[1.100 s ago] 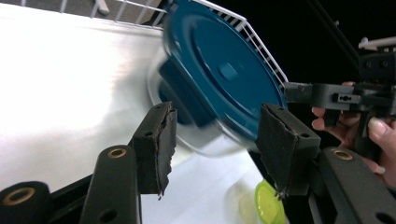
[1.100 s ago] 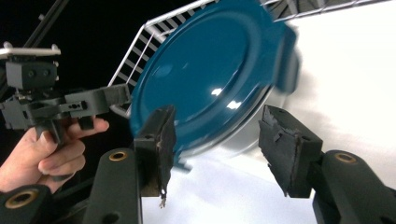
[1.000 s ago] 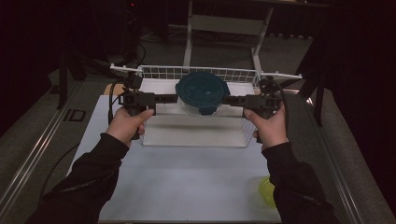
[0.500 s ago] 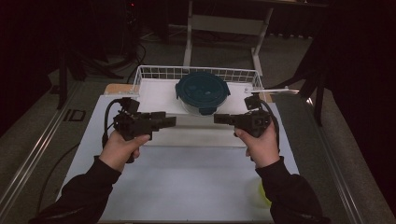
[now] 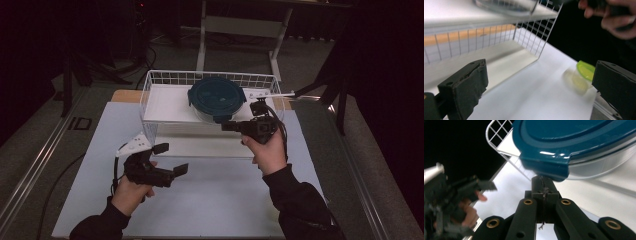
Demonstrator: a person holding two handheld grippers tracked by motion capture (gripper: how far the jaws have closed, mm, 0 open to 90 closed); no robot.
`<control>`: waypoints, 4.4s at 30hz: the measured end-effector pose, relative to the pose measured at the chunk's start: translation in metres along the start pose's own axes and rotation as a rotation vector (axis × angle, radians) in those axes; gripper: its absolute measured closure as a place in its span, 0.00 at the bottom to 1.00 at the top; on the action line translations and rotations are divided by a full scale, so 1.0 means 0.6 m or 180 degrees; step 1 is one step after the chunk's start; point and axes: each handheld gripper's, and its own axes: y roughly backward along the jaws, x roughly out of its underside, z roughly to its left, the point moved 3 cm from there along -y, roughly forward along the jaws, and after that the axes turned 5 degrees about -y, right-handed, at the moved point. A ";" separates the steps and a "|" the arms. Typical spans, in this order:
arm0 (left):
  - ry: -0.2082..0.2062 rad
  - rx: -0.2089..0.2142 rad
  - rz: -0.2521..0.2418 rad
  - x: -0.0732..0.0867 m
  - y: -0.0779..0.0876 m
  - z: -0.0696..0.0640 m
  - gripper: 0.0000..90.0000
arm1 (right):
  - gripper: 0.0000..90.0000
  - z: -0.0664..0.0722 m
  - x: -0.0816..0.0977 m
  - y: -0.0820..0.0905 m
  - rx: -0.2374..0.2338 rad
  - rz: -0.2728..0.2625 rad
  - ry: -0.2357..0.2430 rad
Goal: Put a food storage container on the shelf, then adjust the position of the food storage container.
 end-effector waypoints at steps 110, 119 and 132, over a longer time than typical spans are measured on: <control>-0.0536 0.0151 -0.0173 0.115 0.002 -0.034 0.00 | 1.00 -0.251 0.371 0.263 0.0621 -0.0369 0.0156; -0.0526 0.0145 -0.0175 0.115 0.001 -0.033 0.00 | 1.00 -0.287 0.412 0.294 0.0832 -0.0352 -0.0036; -0.0529 0.0149 -0.0181 0.114 0.001 -0.033 0.00 | 1.00 -0.330 0.462 0.262 0.0769 -0.0195 -0.0332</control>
